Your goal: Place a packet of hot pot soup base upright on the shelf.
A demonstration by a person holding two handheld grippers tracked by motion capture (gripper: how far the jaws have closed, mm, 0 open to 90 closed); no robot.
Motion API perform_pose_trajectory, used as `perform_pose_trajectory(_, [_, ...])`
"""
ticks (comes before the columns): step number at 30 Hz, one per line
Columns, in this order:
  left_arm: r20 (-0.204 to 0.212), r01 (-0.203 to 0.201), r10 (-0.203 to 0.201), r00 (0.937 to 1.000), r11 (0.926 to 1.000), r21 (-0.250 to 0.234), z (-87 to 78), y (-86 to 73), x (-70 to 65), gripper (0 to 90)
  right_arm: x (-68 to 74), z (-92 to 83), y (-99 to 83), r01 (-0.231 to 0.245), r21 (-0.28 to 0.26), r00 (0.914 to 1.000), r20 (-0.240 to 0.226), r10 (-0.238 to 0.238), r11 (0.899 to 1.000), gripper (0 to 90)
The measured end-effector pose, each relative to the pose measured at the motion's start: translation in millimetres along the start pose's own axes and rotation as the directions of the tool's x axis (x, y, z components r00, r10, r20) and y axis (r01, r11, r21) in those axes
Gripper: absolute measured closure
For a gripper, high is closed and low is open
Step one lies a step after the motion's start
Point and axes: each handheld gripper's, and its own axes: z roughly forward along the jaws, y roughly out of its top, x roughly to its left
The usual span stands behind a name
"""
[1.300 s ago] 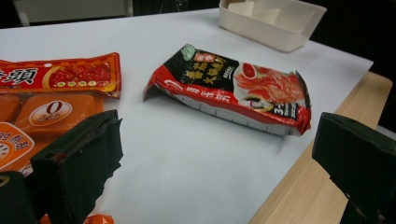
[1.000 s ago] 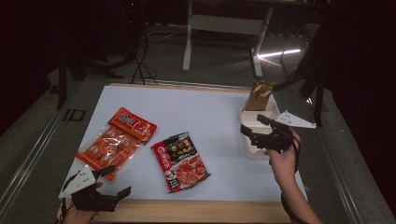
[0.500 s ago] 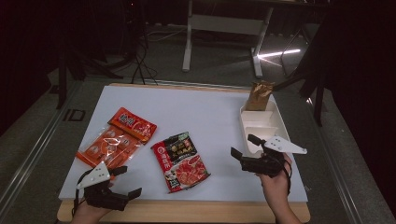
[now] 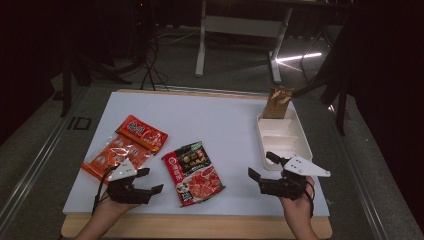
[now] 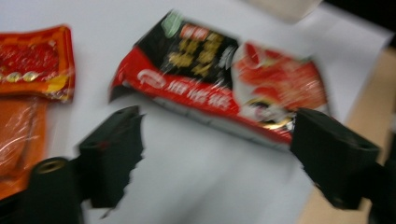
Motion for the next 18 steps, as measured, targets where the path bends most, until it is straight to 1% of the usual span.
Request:
perform_pose_trajectory(1, [0.011,0.006,-0.006,0.9999,1.0,-0.002,1.7,0.5,0.2,21.5,-0.3,-0.3,-0.6,-0.001,-0.001,1.0,-0.001,0.001,1.0,14.4])
perform_pose_trajectory(2, [0.009,0.008,-0.008,0.9999,0.9998,0.017,4.9,2.3,0.2,23.1,-0.7,-0.6,-0.9,-0.002,-0.004,1.0,-0.001,0.002,1.0,14.5])
perform_pose_trajectory(3, [-0.013,0.008,-0.007,0.9999,0.9993,0.038,7.7,4.1,0.1,30.6,-1.4,-1.1,-1.5,-0.004,-0.008,1.0,-0.004,0.004,1.0,14.5])
perform_pose_trajectory(5, [-0.02,0.019,-0.018,0.9996,0.9975,0.069,14.2,6.6,0.9,36.7,-2.0,-1.8,-2.7,-0.006,-0.005,1.0,-0.001,0.006,1.0,14.5])
perform_pose_trajectory(6, [-0.045,0.019,-0.015,0.9989,0.995,0.098,17.6,8.0,1.1,44.7,-2.4,-2.4,-3.3,-0.006,-0.005,1.0,-0.002,0.006,1.0,14.5])
perform_pose_trajectory(7, [-0.058,0.029,-0.023,0.9981,0.9941,0.105,20.4,8.4,1.4,49.0,-2.6,-3.0,-3.7,-0.01,-0.004,1.0,-0.002,0.01,1.0,14.6])
perform_pose_trajectory(8, [-0.066,0.042,-0.035,0.9972,0.9927,0.113,22.8,8.8,2.0,52.1,-2.7,-3.6,-3.8,-0.011,-0.003,0.9999,-0.001,0.011,1.0,14.6])
perform_pose_trajectory(9, [-0.085,0.047,-0.037,0.9957,0.9911,0.125,24.5,9.0,2.0,55.6,-3.0,-4.1,-3.8,-0.008,-0.004,1.0,-0.001,0.008,1.0,14.6])
perform_pose_trajectory(10, [-0.11,0.055,-0.039,0.9932,0.9875,0.147,27.3,8.9,2.6,57.1,-3.0,-4.5,-3.8,-0.01,-0.006,0.9999,-0.003,0.01,1.0,15.0])
perform_pose_trajectory(11, [-0.118,0.065,-0.046,0.9919,0.985,0.16,29.2,8.3,3.8,58.6,-2.9,-4.9,-3.9,-0.015,-0.006,0.9998,-0.01,0.015,1.0,15.2])
perform_pose_trajectory(12, [-0.123,0.066,-0.045,0.9914,0.9819,0.178,31.2,7.8,5.0,63.3,-2.6,-5.1,-3.8,-0.019,-0.008,0.9996,-0.018,0.019,1.0,15.2])
perform_pose_trajectory(13, [-0.123,0.063,-0.041,0.9916,0.9803,0.187,33.4,7.5,5.8,65.8,-1.9,-5.1,-3.9,-0.018,-0.011,0.9995,-0.025,0.018,1.0,15.3])
perform_pose_trajectory(15, [-0.106,0.062,-0.041,0.9936,0.9769,0.205,37.5,8.1,7.1,73.6,-0.4,-4.0,-4.0,-0.012,-0.006,0.9994,-0.034,0.012,1.0,15.2])
perform_pose_trajectory(16, [-0.105,0.061,-0.04,0.9937,0.9761,0.208,39.7,8.6,7.7,77.5,0.1,-3.3,-4.0,-0.006,-0.003,0.9994,-0.035,0.006,1.0,15.3])
perform_pose_trajectory(18, [-0.084,0.075,-0.058,0.9947,0.9724,0.221,44.2,10.3,10.1,84.6,0.5,-2.4,-4.3,-0.002,-0.001,0.9993,-0.037,0.002,1.0,15.2])
